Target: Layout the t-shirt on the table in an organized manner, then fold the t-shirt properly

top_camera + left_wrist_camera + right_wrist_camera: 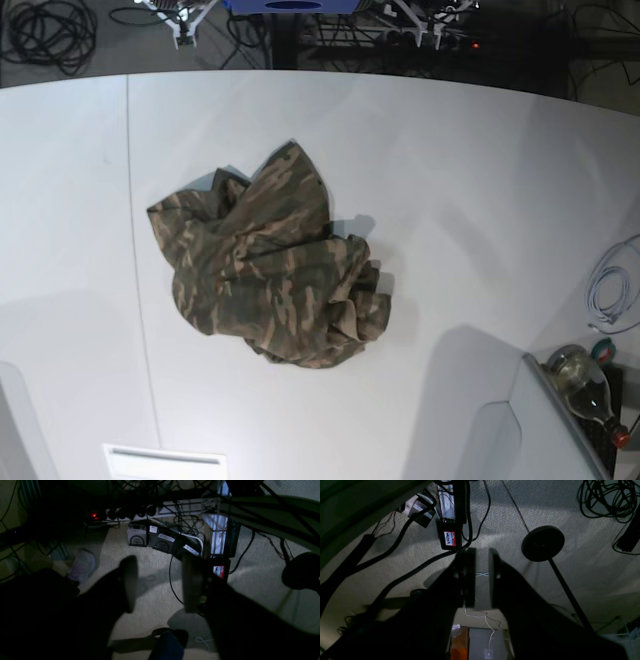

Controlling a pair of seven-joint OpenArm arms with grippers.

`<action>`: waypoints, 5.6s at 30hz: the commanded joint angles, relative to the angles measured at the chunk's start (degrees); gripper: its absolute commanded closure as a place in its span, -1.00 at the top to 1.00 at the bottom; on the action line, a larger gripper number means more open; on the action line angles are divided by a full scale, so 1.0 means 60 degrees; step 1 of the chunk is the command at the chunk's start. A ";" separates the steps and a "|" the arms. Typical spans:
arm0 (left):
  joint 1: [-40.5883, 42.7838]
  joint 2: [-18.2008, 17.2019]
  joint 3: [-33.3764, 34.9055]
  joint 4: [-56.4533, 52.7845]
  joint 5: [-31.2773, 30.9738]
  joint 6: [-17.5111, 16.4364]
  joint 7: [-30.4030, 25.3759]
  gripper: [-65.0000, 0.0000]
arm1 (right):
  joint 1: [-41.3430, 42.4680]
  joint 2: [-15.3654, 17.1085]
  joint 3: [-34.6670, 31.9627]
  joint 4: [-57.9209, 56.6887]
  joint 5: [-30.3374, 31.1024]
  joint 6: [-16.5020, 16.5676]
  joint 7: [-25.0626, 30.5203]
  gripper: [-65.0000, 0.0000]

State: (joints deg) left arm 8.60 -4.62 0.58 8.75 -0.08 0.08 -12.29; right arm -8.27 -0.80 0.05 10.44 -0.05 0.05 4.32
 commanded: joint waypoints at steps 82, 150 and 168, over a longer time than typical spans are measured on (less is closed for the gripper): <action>0.2969 -0.2153 -0.2800 1.5354 -0.4214 0.0039 0.7639 -1.00 | -0.1486 -0.1017 -0.0427 1.5440 0.1540 0.3925 -0.7174 0.32; -0.1206 -0.2636 0.3222 1.3200 -0.1767 0.0024 0.6760 -0.35 | 0.0507 0.1063 -0.5819 1.4356 0.1892 -0.2302 -0.6104 -1.00; -0.5206 -0.0614 0.5449 0.6519 -0.1738 0.0258 0.4401 -0.35 | -0.1896 0.2602 -0.3152 1.6627 0.1863 -0.2287 -0.6529 -1.00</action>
State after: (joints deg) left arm -21.23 -7.92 33.67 46.92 -10.74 0.73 15.03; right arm -20.27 14.52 -19.09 109.03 11.73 -13.54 -36.29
